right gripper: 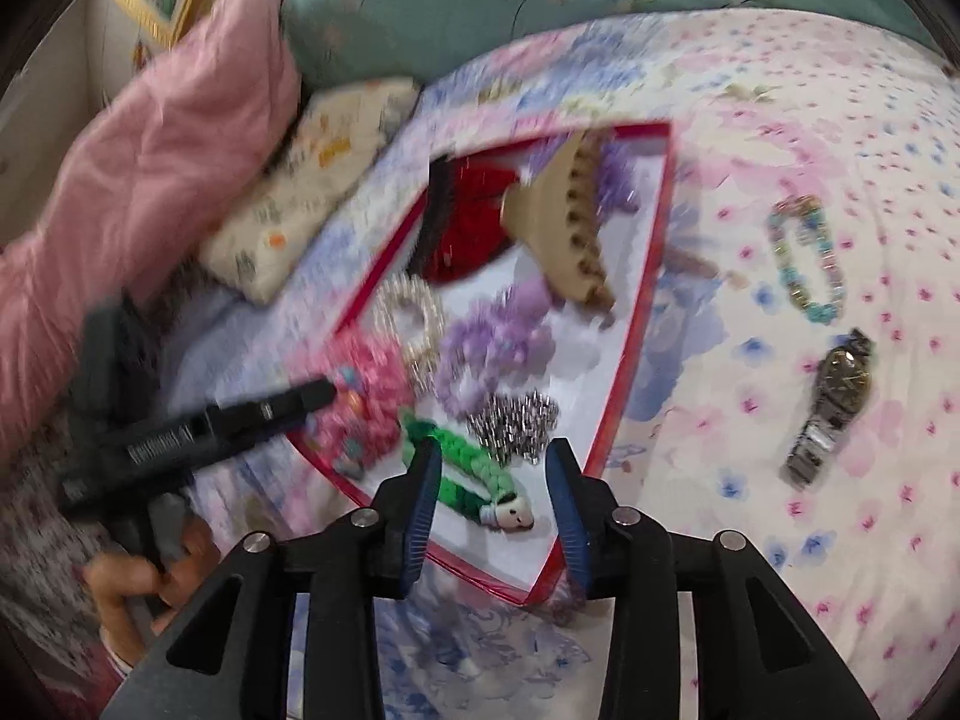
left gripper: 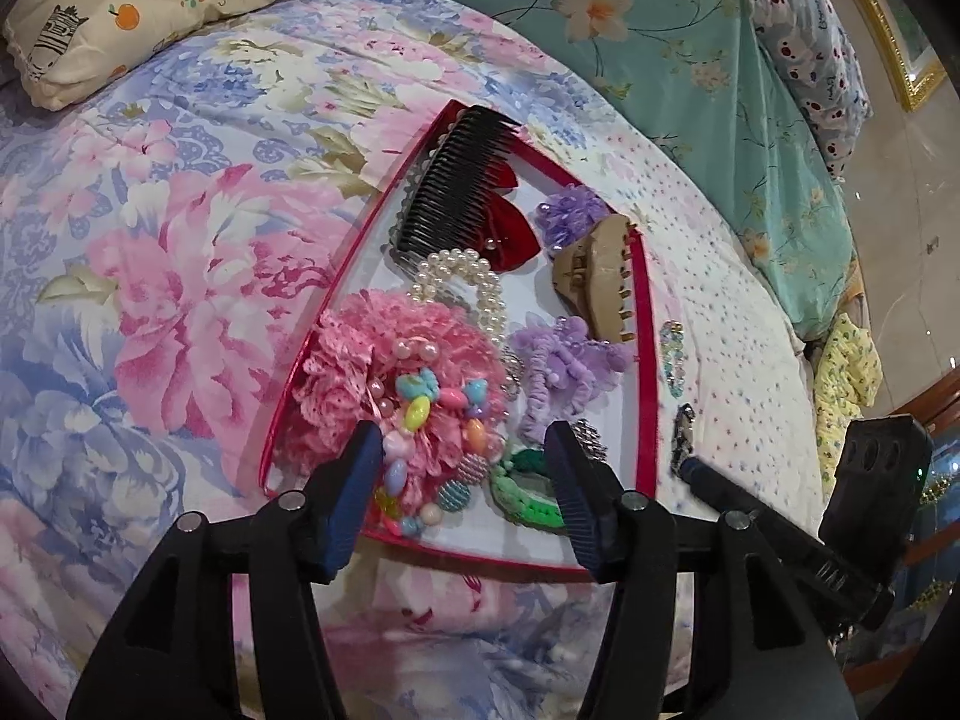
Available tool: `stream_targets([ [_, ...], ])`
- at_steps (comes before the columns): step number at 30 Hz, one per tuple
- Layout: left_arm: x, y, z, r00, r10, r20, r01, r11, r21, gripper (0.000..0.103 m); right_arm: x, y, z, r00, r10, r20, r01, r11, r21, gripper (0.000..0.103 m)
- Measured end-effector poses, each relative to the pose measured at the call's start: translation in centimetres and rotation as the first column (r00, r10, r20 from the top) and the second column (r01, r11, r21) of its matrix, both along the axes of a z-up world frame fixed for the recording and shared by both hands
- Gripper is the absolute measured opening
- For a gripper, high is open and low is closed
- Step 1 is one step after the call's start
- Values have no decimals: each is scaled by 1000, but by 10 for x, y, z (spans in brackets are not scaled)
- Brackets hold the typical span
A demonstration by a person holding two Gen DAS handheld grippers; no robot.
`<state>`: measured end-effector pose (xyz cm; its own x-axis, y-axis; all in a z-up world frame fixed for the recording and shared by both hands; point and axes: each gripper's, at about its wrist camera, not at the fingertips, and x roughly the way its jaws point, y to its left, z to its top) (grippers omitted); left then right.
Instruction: Organize jewelry
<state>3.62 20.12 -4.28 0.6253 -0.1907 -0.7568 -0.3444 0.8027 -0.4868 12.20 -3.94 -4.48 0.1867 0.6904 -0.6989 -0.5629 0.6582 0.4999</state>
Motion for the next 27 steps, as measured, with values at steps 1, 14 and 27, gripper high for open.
stream_targets([
  [1, -3, 0, 2, 1000, 3, 7, -3, 1000, -9, 56, 2, -9, 4, 999, -32, -3, 32, 999, 31, 49],
  [14, -47, -7, 11, 995, 93, 36, -90, 992, -90, 83, 1, -62, 6, 981, -177, -80, 191, 956, 223, 78],
  [27, -65, -43, 44, 994, 102, -30, -93, 972, 216, 85, -19, -74, 45, 976, -206, 71, 193, 969, 152, 98],
])
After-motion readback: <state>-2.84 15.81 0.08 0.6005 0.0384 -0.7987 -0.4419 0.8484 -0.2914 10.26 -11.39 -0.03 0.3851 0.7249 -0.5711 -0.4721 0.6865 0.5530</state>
